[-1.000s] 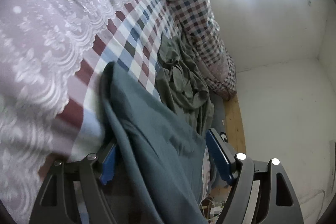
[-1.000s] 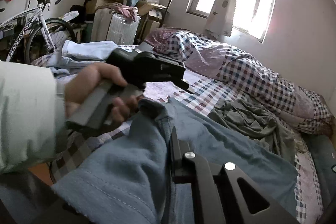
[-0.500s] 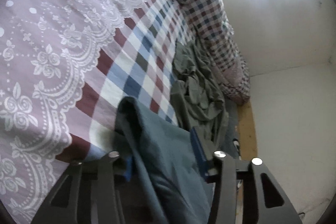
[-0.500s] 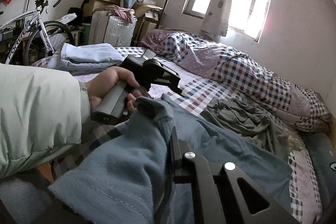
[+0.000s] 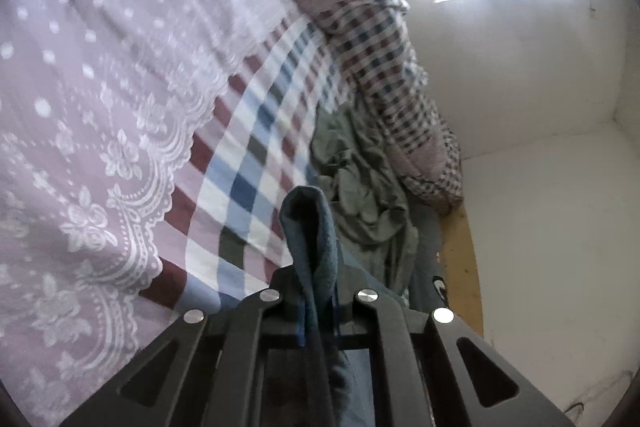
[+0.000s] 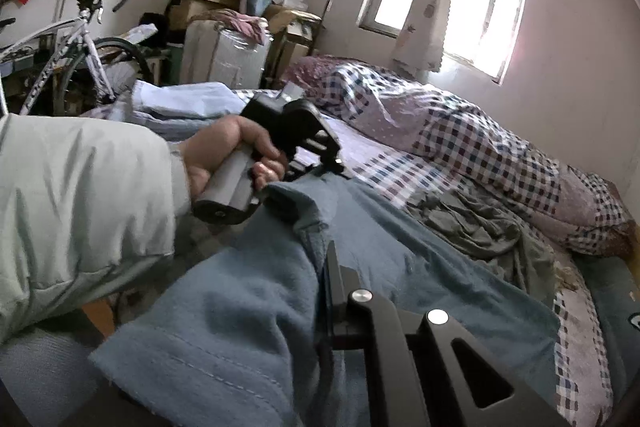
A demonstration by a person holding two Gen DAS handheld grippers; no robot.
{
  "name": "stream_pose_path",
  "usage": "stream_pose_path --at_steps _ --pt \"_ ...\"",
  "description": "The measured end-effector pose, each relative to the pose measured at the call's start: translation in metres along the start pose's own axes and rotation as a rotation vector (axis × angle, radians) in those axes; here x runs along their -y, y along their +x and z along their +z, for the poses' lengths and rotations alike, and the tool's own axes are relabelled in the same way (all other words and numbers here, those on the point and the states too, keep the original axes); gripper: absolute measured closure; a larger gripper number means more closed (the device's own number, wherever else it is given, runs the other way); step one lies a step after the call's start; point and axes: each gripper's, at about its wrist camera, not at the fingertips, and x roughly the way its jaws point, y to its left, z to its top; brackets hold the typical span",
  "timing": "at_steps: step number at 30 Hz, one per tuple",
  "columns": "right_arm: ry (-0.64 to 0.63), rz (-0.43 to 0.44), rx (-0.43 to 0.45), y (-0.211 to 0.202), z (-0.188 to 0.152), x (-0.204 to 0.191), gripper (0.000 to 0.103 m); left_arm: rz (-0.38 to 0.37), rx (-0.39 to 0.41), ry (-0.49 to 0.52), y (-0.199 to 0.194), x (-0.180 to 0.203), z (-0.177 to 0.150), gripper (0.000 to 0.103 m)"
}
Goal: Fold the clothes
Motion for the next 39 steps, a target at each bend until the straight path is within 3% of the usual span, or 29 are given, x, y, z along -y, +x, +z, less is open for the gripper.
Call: stream_pose_path --at_steps 4,7,13,25,39 --pt "0.002 0.053 0.026 -0.011 0.011 -0.017 0.099 0.008 0.021 0.051 -0.026 0.017 0.004 0.096" --pt "0.018 0.078 0.050 -0.017 0.019 -0.028 0.099 0.075 0.031 0.118 -0.043 0.037 0.010 0.096" --pt "0.142 0.101 0.111 -0.030 0.037 -0.027 0.099 0.109 0.034 0.170 -0.058 0.080 0.021 0.096" --pt "0.349 -0.062 0.085 -0.061 -0.004 0.036 0.099 0.183 -0.010 0.217 0.002 0.141 -0.028 0.096" --pt "0.474 -0.149 0.063 -0.119 -0.082 0.095 0.099 0.260 -0.085 0.293 0.083 0.205 -0.112 0.096"
